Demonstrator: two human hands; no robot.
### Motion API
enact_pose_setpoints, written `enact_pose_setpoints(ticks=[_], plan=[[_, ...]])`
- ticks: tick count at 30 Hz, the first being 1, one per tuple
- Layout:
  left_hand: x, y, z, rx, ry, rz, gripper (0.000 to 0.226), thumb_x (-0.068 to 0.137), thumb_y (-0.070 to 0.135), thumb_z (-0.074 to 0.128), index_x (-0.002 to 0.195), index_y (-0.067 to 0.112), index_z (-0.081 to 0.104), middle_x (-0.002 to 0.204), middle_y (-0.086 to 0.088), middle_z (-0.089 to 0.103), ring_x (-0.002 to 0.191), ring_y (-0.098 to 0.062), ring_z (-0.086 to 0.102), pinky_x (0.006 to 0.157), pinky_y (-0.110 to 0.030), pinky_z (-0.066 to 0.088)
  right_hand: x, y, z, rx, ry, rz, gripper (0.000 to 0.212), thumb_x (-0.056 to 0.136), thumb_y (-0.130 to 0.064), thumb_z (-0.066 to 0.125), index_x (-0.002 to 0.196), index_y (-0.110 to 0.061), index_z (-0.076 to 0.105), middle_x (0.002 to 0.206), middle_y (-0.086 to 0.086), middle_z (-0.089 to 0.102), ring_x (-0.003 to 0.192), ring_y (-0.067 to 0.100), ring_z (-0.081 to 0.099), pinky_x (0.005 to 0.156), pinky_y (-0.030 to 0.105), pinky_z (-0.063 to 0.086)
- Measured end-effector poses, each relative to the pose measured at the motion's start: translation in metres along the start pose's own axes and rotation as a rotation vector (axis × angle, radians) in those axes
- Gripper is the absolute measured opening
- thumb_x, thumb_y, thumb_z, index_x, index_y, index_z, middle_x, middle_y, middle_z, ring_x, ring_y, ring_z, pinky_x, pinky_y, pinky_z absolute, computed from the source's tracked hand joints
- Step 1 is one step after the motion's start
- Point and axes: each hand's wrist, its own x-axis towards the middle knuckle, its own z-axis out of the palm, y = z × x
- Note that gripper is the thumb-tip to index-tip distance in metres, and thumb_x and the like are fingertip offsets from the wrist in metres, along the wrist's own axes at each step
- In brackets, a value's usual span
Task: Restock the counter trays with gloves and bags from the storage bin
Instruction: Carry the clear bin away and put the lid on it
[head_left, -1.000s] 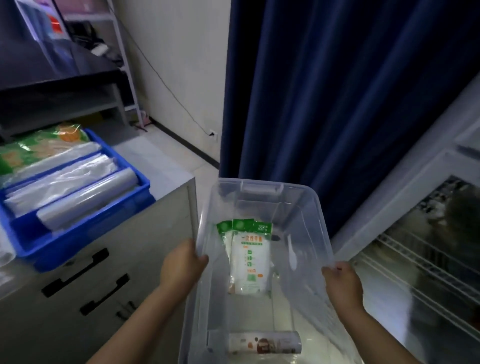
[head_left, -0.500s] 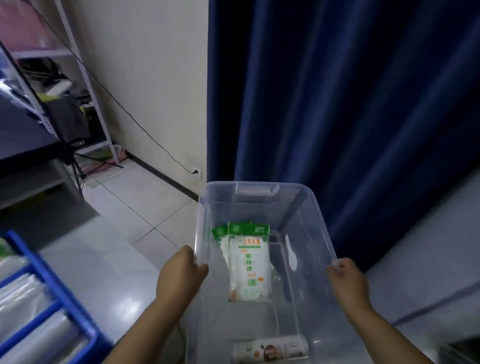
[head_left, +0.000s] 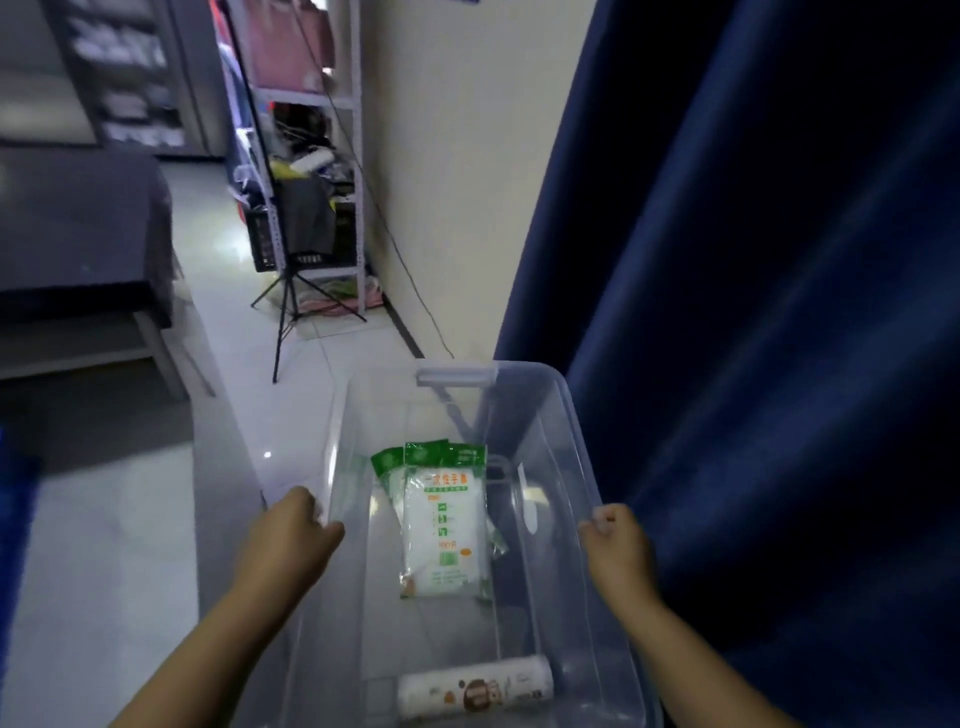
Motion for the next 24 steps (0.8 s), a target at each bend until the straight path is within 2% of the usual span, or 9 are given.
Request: enact_pose_setpoints(ticks=[3,7,8,10,15,17,20,24], plan=[[0.024,-0.002,-0.003,0.020,0.085,-0.088,0.021,0.076,0.014,0.063,0.065,0.010,0.045,0.061,-0.003,0.048,0.056,-0.024,0.043,0.047,-0.027,0.025,0.048,-0.026,0.027,-0.008,-0.072,-0.078,0.006,0.083,-0.004,0.058,0.078,-0.004,0.054,0.067,0.003,0.051,0.059,0.018,0.045,0.047,0.023,0.034],[0.078,-0.004,-0.004,-0.001,0.147,-0.156,0.017,0.078,0.015,0.063,0.074,0.004,0.051,0.063,-0.005,0.049,0.061,-0.027,0.047,0.047,-0.027,0.027,0.109,-0.062,0.071,-0.006,-0.134,-0.102,0.006,0.082,-0.001,0.059,0.078,-0.001,0.055,0.069,0.010,0.055,0.056,0.017,0.044,0.039,0.011,0.033],[0.096,-0.005,-0.003,-0.009,0.153,-0.169,0.018,0.078,0.016,0.063,0.075,0.004,0.052,0.065,-0.007,0.050,0.061,-0.027,0.048,0.048,-0.027,0.028,0.124,-0.071,0.083,-0.003,-0.145,-0.103,0.009,0.082,-0.001,0.059,0.075,-0.004,0.054,0.070,0.010,0.056,0.056,0.017,0.045,0.040,0.011,0.033],[0.133,-0.008,-0.001,-0.036,0.166,-0.196,0.018,0.077,0.018,0.064,0.076,0.004,0.052,0.064,-0.006,0.050,0.061,-0.027,0.049,0.048,-0.027,0.029,0.154,-0.088,0.106,-0.024,-0.168,-0.111,0.015,0.082,-0.004,0.059,0.071,-0.010,0.051,0.069,0.007,0.056,0.058,0.019,0.047,0.047,0.023,0.038],[0.227,-0.012,-0.005,-0.079,0.145,-0.255,0.019,0.075,0.016,0.065,0.072,0.009,0.048,0.064,-0.004,0.049,0.064,-0.028,0.052,0.054,-0.029,0.036,0.228,-0.141,0.158,-0.144,-0.222,-0.142,0.015,0.081,-0.006,0.060,0.072,-0.007,0.048,0.064,0.003,0.050,0.057,0.018,0.045,0.048,0.023,0.034],[0.261,-0.013,-0.009,-0.058,0.137,-0.270,0.021,0.076,0.020,0.064,0.071,0.013,0.045,0.064,-0.001,0.047,0.060,-0.023,0.047,0.051,-0.027,0.032,0.254,-0.162,0.179,-0.212,-0.262,-0.178,0.018,0.083,-0.009,0.060,0.073,-0.010,0.045,0.067,0.002,0.049,0.060,0.018,0.047,0.046,0.023,0.032],[0.307,-0.013,-0.017,-0.026,0.143,-0.304,0.019,0.078,0.023,0.063,0.075,0.014,0.046,0.065,0.001,0.047,0.059,-0.020,0.047,0.047,-0.025,0.028,0.288,-0.190,0.205,-0.233,-0.282,-0.224,0.026,0.084,-0.011,0.060,0.070,-0.022,0.040,0.070,-0.004,0.049,0.059,0.010,0.046,0.046,0.021,0.031],[0.360,-0.013,-0.020,-0.025,0.165,-0.315,0.016,0.078,0.020,0.062,0.080,0.011,0.049,0.071,-0.004,0.051,0.065,-0.025,0.050,0.049,-0.027,0.029,0.330,-0.215,0.240,-0.203,-0.306,-0.268,0.020,0.085,-0.011,0.059,0.074,-0.018,0.044,0.072,-0.005,0.051,0.062,0.012,0.049,0.050,0.024,0.035]])
